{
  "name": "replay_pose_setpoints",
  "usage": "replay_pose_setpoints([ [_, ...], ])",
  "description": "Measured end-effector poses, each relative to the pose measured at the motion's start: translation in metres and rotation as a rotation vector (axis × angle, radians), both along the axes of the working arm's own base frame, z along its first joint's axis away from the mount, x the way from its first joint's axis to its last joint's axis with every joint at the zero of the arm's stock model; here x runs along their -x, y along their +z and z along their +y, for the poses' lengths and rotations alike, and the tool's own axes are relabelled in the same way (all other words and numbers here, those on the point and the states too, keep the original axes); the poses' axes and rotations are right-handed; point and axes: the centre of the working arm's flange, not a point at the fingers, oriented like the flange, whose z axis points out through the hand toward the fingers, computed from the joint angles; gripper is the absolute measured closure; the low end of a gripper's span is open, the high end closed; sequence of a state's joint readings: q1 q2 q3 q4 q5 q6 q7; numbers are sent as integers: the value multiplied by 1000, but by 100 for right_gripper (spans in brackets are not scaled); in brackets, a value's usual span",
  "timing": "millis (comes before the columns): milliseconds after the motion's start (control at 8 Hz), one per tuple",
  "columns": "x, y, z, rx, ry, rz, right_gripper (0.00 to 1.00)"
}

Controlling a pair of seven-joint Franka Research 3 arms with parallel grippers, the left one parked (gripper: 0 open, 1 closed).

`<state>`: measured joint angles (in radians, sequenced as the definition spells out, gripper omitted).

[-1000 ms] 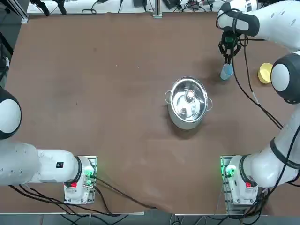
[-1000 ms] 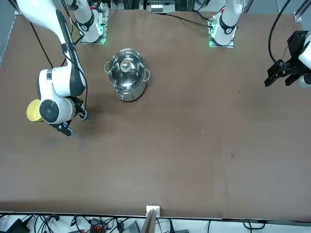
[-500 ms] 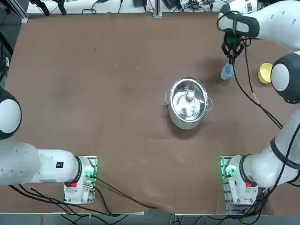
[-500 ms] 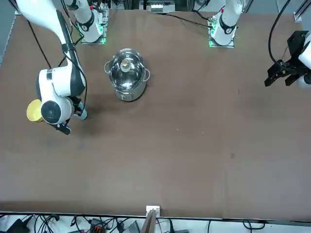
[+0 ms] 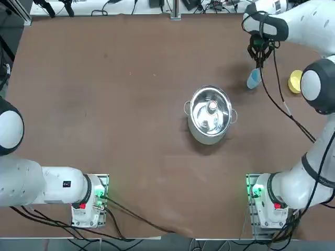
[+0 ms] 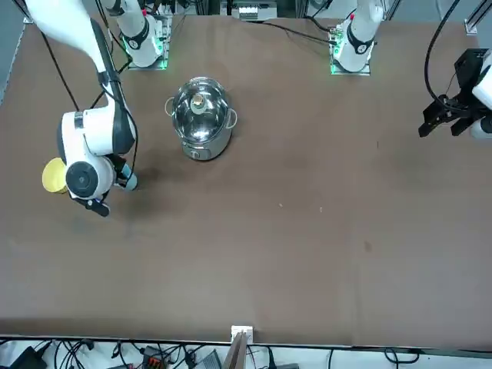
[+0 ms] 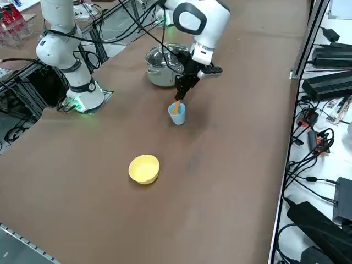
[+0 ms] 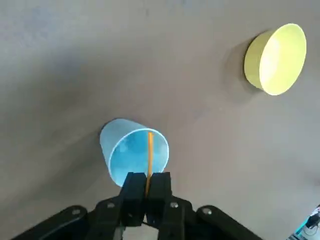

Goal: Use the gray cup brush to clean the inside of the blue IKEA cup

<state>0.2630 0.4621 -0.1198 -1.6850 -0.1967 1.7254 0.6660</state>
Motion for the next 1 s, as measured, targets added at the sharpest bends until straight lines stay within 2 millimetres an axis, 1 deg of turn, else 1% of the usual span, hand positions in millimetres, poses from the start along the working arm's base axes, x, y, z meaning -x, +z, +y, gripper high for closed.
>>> replay_pose_setpoints([
  [250,-6,6,10,-67,-55,-25,95],
  [500,-8,9,16,-92,-94,-42,95],
  [750,-5,7,22,-88,-92,-30,95],
  [1000,1,0,19,-69,-102,23,95],
])
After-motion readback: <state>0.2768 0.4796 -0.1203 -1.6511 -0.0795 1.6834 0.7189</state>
